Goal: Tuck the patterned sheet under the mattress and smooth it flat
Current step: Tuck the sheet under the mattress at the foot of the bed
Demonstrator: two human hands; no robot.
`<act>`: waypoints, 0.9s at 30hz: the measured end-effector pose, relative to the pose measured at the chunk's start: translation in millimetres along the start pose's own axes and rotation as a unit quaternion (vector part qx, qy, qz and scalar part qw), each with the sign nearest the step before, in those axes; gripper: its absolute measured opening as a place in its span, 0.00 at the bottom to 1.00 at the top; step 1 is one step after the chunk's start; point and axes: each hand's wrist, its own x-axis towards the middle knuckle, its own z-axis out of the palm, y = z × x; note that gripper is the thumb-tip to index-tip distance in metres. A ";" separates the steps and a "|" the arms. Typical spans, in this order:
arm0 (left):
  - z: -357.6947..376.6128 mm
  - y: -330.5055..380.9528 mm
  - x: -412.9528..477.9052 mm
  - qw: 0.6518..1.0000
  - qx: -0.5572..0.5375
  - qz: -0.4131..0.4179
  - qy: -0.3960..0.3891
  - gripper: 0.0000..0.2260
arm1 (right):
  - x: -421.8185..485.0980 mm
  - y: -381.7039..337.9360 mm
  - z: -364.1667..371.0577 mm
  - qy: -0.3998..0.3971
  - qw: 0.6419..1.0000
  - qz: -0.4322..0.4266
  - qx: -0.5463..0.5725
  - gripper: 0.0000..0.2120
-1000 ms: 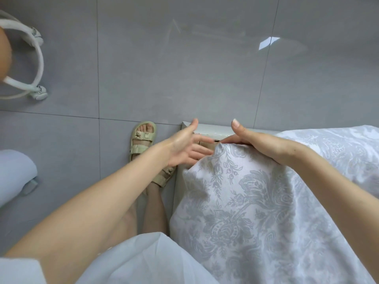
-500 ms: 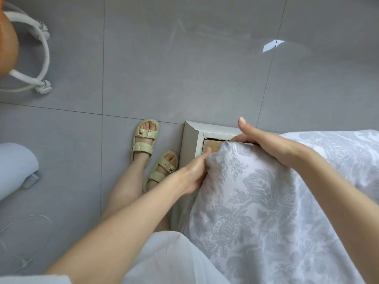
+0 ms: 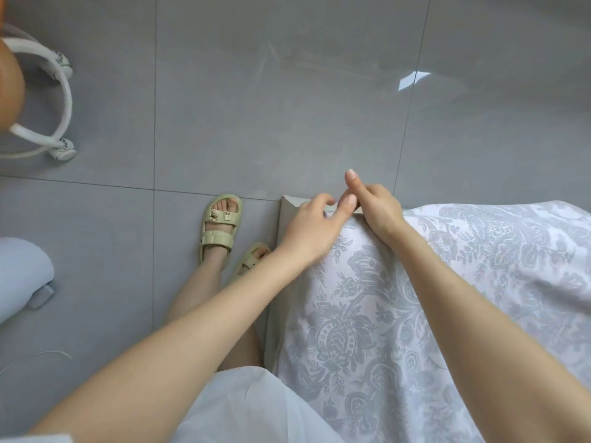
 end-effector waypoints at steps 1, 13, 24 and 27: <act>11.8 -1.9 -0.8 0.998 0.051 0.025 -0.015 0.22 | -0.7 1.9 2.4 0.048 0.999 -0.012 0.013 0.33; 25.5 -19.5 16.0 0.991 0.130 0.032 -0.029 0.19 | -55.5 6.7 7.3 0.412 0.904 -0.111 -0.019 0.17; 7.5 -21.9 20.8 0.990 0.104 0.066 -0.072 0.19 | -112.9 100.4 107.6 0.356 0.909 -0.029 -0.214 0.29; -13.5 -45.1 0.5 0.993 0.004 0.089 0.081 0.16 | -108.6 107.0 110.7 0.386 0.894 -0.046 -0.223 0.29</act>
